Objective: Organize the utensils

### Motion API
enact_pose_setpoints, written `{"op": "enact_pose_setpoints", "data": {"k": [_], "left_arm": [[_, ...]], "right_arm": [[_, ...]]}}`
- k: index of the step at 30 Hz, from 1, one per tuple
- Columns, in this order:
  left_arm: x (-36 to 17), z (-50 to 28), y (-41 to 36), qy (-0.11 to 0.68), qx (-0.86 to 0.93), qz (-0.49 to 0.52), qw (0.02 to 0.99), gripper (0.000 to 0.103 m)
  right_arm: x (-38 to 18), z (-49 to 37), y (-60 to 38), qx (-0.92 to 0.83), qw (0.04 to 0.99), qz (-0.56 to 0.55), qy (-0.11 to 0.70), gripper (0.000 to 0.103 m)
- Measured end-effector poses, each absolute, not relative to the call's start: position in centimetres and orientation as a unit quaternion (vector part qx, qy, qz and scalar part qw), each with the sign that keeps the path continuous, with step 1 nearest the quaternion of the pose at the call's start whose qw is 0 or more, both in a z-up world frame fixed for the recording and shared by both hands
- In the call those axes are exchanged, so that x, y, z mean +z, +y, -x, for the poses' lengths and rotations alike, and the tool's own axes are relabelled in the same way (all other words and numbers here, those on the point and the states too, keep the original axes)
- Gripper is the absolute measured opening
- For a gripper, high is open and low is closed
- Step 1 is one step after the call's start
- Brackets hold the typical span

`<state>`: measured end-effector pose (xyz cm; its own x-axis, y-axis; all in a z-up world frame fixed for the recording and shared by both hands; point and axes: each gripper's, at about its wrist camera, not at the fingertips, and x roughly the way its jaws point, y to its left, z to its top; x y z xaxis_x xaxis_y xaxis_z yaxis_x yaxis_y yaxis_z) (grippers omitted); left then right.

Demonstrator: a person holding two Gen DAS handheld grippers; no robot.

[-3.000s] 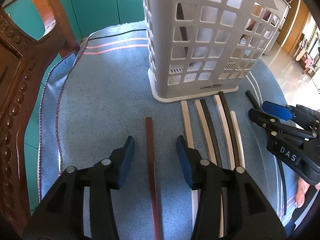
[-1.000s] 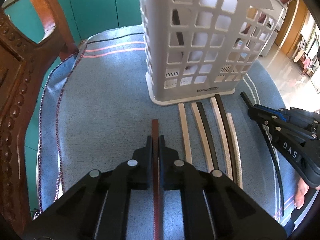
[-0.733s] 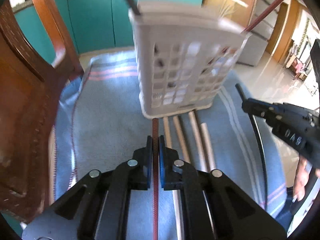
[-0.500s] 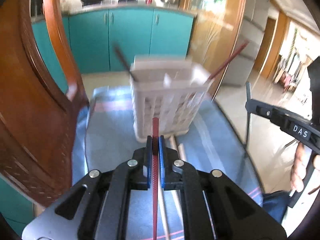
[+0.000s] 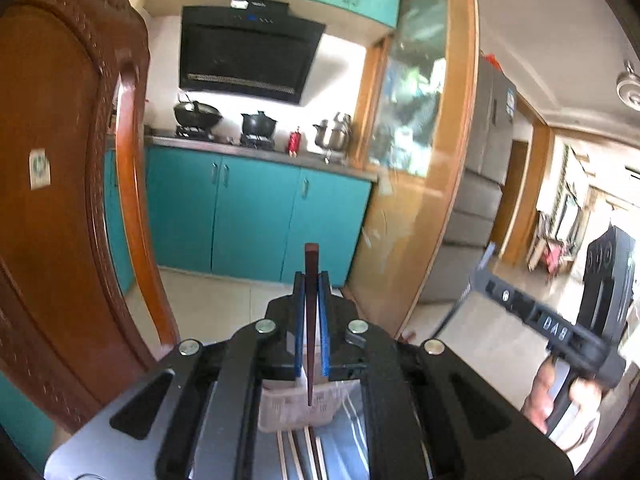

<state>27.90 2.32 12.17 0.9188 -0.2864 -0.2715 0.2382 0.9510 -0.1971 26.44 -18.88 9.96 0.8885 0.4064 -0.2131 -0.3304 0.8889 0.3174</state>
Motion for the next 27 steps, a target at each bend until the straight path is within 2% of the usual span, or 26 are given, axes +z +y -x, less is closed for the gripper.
{"op": "enact_pose_setpoints", "data": {"k": [6, 13, 27], "left_arm": [[12.1, -30.5, 2.7, 0.142, -0.125, 0.117, 0.975, 0.007], [11.2, -31.0, 2.6, 0.128, -0.089, 0.113, 0.981, 0.007], [9.3, -32.0, 3.8, 0.107, -0.053, 0.144, 0.982, 0.007]], "right_arm": [[9.7, -28.7, -19.5, 0.192, 0.957, -0.165, 0.139, 0.007], [9.3, -31.1, -19.8, 0.175, 0.963, -0.185, 0.089, 0.007], [3.2, -34.1, -16.9, 0.13, 0.97, -0.125, 0.163, 0.007]]}}
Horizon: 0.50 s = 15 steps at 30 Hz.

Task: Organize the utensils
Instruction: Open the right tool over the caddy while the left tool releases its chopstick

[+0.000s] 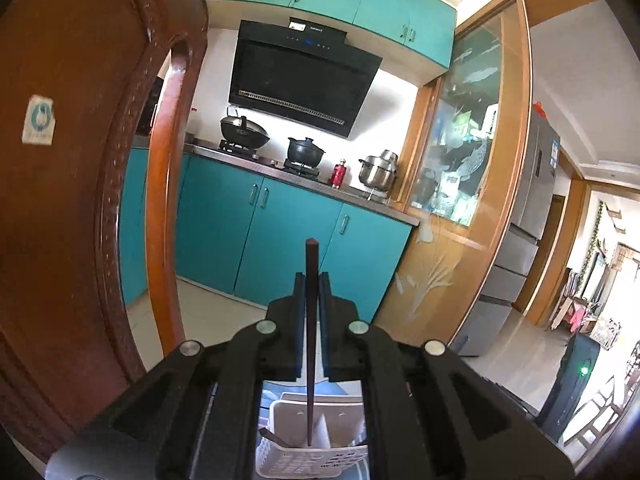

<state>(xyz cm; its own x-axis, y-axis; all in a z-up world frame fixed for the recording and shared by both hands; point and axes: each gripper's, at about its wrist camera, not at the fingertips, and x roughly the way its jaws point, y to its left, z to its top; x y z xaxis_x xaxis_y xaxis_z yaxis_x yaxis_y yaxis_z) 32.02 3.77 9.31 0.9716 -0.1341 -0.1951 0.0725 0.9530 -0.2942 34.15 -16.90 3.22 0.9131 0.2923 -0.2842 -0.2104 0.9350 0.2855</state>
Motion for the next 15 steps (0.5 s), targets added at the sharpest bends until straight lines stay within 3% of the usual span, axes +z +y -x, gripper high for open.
{"op": "enact_pose_setpoints", "data": {"k": [8, 12, 15], "left_arm": [[6.4, -33.0, 2.6, 0.147, -0.044, 0.144, 0.978, 0.007], [5.3, -32.9, 2.6, 0.165, -0.044, 0.148, 0.974, 0.007], [5.1, -32.6, 2.6, 0.176, -0.06, 0.149, 0.971, 0.007]], "right_arm": [[-0.1, -33.5, -17.0, 0.135, 0.963, -0.123, 0.2, 0.009], [-0.8, -31.5, -17.6, 0.136, 0.966, -0.103, 0.196, 0.028], [-1.5, -28.5, -19.6, 0.164, 0.963, -0.142, 0.162, 0.033]]}}
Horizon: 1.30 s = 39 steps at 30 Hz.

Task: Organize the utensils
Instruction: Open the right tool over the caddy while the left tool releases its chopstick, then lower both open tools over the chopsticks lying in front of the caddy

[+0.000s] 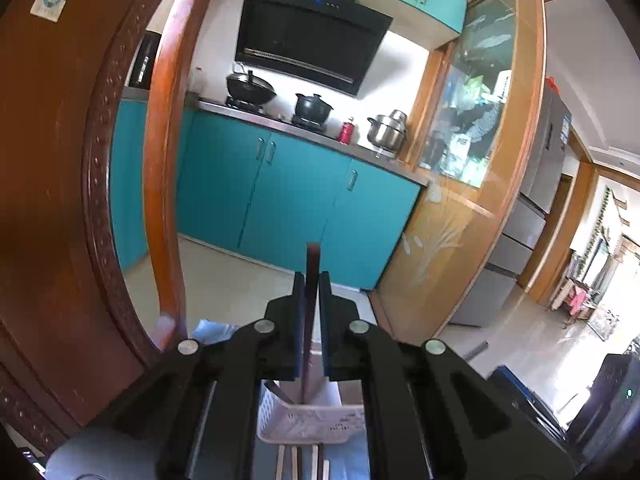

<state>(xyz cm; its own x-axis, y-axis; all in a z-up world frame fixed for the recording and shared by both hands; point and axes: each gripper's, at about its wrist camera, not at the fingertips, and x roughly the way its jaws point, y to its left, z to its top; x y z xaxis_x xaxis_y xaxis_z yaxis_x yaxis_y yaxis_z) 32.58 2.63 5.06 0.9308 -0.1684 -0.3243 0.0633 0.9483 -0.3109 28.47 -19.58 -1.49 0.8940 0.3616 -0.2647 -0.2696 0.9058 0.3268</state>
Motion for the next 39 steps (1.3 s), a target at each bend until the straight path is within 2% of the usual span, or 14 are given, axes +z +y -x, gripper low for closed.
{"op": "enact_pose_setpoints", "data": {"k": [3, 6, 11, 16, 21, 29, 32, 39], "left_arm": [[4.8, -31.6, 2.2, 0.174, -0.063, 0.13, 0.974, 0.008], [4.5, -30.5, 2.0, 0.161, -0.07, 0.12, 0.977, 0.016], [3.4, -28.7, 1.8, 0.153, -0.129, 0.121, 0.972, 0.022], [0.4, -29.2, 0.3, 0.212, -0.167, 0.084, 0.959, 0.023], [-3.6, -30.8, 0.0, 0.299, -0.139, 0.058, 0.942, 0.023], [-8.3, -32.8, 0.4, 0.412, -0.078, 0.035, 0.907, 0.04], [-10.3, -33.2, 0.8, 0.451, -0.062, 0.031, 0.89, 0.042], [-12.5, -33.1, 0.8, 0.482, -0.064, 0.01, 0.874, 0.047]], "right_arm": [[-3.0, -26.0, -21.0, 0.202, 0.954, -0.162, 0.15, 0.036], [-4.2, -25.3, -21.3, 0.223, 0.947, -0.16, 0.166, 0.036], [-7.4, -27.4, -19.1, 0.222, 0.926, -0.132, 0.275, 0.036], [-12.7, -30.4, -15.3, 0.202, 0.884, -0.095, 0.41, 0.036], [-16.3, -31.5, -12.5, 0.175, 0.862, -0.053, 0.472, 0.036], [-18.8, -32.0, -9.4, 0.147, 0.848, 0.003, 0.51, 0.037], [-18.7, -32.2, -10.0, 0.127, 0.847, 0.004, 0.517, 0.037], [-18.6, -33.2, -12.8, 0.086, 0.85, -0.016, 0.52, 0.037]]}}
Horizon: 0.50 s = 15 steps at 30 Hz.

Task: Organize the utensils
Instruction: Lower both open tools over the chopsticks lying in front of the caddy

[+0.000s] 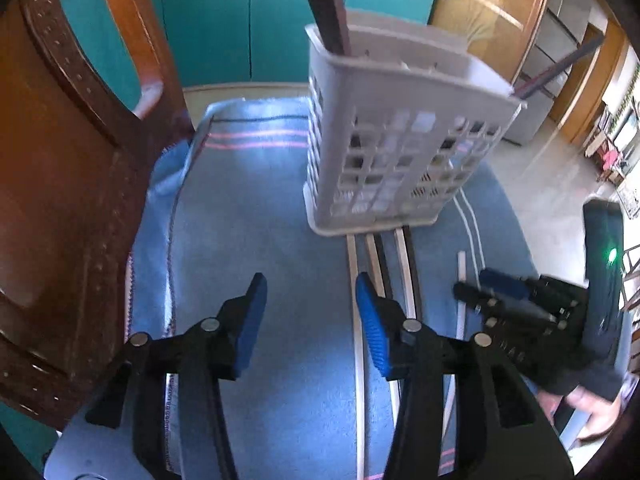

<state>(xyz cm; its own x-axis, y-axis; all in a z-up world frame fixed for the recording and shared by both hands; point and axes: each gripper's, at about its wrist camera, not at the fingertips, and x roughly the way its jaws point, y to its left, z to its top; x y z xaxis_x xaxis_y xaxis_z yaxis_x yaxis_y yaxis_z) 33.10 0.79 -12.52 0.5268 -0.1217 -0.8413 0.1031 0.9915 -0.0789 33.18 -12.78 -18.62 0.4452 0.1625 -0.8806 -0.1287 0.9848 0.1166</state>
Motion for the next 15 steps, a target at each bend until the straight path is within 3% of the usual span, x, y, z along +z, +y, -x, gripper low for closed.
{"op": "enact_pose_setpoints", "data": {"k": [12, 13, 15], "left_arm": [[-15.1, -32.8, -1.8, 0.517, -0.084, -0.04, 0.851, 0.048], [-15.3, -32.8, -1.9, 0.52, -0.084, -0.042, 0.849, 0.049], [-15.5, -32.9, -1.9, 0.522, -0.084, -0.045, 0.848, 0.049]], "right_arm": [[-18.7, -32.9, -12.3, 0.113, 0.847, -0.023, 0.52, 0.037], [-18.7, -32.5, -11.9, 0.12, 0.846, -0.019, 0.519, 0.035], [-18.7, -32.3, -11.2, 0.136, 0.844, -0.011, 0.518, 0.021]]}}
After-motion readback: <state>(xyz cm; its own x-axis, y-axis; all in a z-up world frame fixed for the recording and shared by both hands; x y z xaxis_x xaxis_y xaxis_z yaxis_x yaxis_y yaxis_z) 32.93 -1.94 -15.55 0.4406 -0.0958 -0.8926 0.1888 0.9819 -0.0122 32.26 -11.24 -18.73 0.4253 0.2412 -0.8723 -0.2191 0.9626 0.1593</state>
